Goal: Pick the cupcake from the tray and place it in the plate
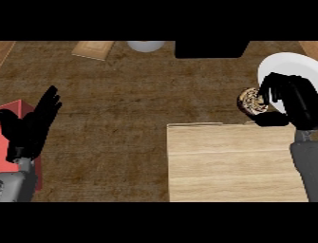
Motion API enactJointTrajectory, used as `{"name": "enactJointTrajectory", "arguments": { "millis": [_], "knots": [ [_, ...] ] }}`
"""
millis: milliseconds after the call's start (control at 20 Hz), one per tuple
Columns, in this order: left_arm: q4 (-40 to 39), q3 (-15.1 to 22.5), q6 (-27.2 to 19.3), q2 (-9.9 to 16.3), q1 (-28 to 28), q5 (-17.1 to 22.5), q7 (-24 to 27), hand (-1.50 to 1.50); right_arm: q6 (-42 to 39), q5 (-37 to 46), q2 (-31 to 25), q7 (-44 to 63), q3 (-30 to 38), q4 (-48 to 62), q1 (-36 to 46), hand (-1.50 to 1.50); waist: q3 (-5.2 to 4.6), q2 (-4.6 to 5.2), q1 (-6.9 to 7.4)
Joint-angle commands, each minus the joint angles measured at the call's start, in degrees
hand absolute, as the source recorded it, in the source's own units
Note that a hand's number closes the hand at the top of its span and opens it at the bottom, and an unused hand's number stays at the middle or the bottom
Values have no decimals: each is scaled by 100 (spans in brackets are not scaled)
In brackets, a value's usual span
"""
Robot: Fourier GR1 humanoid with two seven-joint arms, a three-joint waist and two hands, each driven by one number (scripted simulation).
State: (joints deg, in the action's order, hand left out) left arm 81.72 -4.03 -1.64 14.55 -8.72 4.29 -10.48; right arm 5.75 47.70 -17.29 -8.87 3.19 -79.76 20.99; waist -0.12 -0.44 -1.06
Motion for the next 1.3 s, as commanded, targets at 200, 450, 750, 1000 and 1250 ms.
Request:
{"name": "enactJointTrajectory", "arguments": {
  "millis": [200, 450, 750, 1000, 1250],
  "knots": [
    [-99, -6, 14, -78, -384, -47, -160, 0, 246, -735, -273, -35, 1170, 525, 75, 150, 15, 57, 103],
    [67, 113, 190, -110, 26, -121, 111, 0, 161, -1111, -780, -142, 1805, 1794, 931, 150, 16, 74, 197],
    [281, 126, 160, -184, 91, -149, -48, 0, 449, -1054, -1498, -880, 2124, 3719, 1669, 150, 20, 76, 250],
    [-216, 4, 203, -109, -306, -193, 57, 0, 639, -737, -1907, -1692, 2059, 5139, 1706, 150, 25, 123, 276],
    [-36, 133, 138, -254, -183, -237, 65, 0, -460, -999, -2227, -1651, 2254, 5992, 1866, 150, 37, 158, 362]
  ]
}}
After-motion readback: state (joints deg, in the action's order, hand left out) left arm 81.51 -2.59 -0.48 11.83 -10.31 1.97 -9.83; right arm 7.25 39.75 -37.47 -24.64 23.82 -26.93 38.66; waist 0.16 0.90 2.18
